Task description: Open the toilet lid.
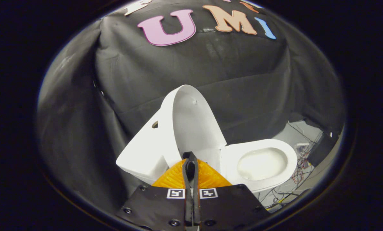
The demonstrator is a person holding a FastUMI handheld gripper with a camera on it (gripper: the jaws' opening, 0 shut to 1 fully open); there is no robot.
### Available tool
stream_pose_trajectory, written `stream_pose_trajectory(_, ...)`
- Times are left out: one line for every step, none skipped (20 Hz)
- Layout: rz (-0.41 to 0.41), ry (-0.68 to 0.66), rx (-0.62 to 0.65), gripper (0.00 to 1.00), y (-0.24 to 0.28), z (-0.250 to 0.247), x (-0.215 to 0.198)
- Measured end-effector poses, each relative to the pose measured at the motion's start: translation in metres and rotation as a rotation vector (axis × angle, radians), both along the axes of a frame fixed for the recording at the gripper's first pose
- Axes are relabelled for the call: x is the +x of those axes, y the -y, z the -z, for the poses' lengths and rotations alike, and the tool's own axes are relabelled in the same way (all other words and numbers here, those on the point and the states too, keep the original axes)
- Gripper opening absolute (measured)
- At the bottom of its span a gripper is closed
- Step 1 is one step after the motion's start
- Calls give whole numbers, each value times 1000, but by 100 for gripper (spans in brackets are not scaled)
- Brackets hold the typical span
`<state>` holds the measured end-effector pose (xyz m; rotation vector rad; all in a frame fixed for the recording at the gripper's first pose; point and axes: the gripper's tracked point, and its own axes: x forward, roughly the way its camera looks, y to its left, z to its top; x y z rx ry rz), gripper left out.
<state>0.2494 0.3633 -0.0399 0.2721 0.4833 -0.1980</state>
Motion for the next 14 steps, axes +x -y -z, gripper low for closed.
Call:
stream_pose_trajectory(-3, 1, -10, 2, 0, -1, 0)
stream_pose_trajectory(1, 1, -19, 2, 0, -2, 0)
stream_pose_trajectory(10, 1, -23, 3, -1, -1, -1)
stream_pose_trajectory(29, 6, -21, 2, -2, -1, 0)
stream_pose_trajectory(32, 8, -24, 7, -1, -1, -3)
stream_pose_trajectory(35, 17, -17, 11, -4, 2, -3)
stream_pose_trajectory(27, 30, -2, 16, -11, 0, 2)
stream_pose_trajectory(28, 43, 3, 20, -14, -2, 2)
stream_pose_trajectory(18, 52, 17, 31, -21, -2, 4)
stream_pose_trajectory(-1, 68, 27, 41, -28, -6, 5)
stream_pose_trajectory(-16, 76, 19, 52, -29, -8, 8)
stream_pose_trajectory(-23, 81, 5, 63, -29, -12, 10)
stream_pose_trajectory(-35, 89, -4, 73, -31, -15, 8)
stream_pose_trajectory(-47, 98, -6, 84, -34, -16, 7)
